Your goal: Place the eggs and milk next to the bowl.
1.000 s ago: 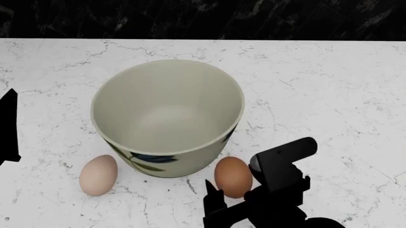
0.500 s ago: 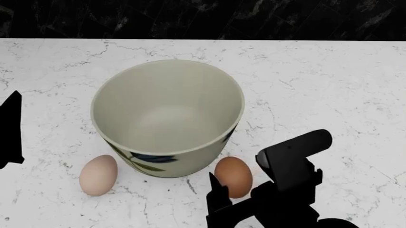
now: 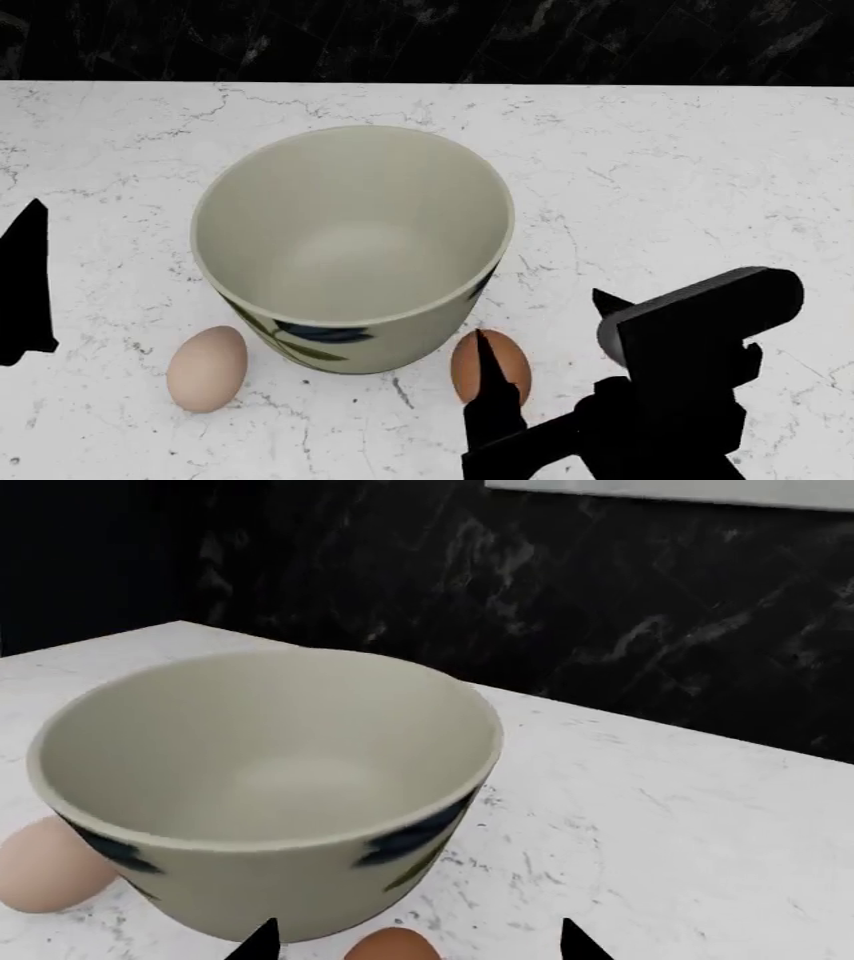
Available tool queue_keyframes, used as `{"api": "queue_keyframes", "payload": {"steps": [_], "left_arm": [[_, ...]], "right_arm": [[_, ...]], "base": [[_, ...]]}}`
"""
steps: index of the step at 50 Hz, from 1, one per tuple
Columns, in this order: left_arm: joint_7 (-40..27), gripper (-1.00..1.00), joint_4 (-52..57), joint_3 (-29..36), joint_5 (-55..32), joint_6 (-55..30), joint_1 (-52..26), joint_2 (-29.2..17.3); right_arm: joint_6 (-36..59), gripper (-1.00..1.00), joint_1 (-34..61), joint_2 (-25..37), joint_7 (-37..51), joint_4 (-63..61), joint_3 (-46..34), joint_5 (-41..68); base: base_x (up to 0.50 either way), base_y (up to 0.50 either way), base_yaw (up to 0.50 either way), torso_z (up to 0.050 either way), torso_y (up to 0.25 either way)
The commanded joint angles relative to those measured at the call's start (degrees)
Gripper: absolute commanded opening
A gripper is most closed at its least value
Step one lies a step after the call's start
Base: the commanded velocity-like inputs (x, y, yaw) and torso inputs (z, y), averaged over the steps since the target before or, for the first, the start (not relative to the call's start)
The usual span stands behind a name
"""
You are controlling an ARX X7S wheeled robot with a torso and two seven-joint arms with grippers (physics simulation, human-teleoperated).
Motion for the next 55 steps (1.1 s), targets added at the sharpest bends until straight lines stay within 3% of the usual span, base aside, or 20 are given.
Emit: {"api": "queue_keyframes", "payload": {"steps": [1, 18, 55], "left_arm": [[-1.18, 1.0, 1.09, -2.43, 2.54, 1.59, 0.55, 2.29], [-7.63, 1.0, 2.63, -2.7, 7.11, 0.58, 1.36, 1.8], [-6.27, 1.0, 0.62, -0.07, 9.69, -0.65, 0.98, -0.02]], "right_arm": [[0.8, 1.0, -2.69, 2.04, 5.59, -8.79, 6.23, 1.09], [2.22, 1.0, -4.34, 5.37, 16.66, -13.28, 13.35, -1.07], [3.14, 1.0, 4.61, 8.47, 15.72, -2.28, 12.95, -5.66]], "base": [[0.0, 0.0, 0.0, 0.0, 0.0], [0.0, 0.0, 0.0, 0.0, 0.0], [0.0, 0.0, 0.0, 0.0, 0.0]]}}
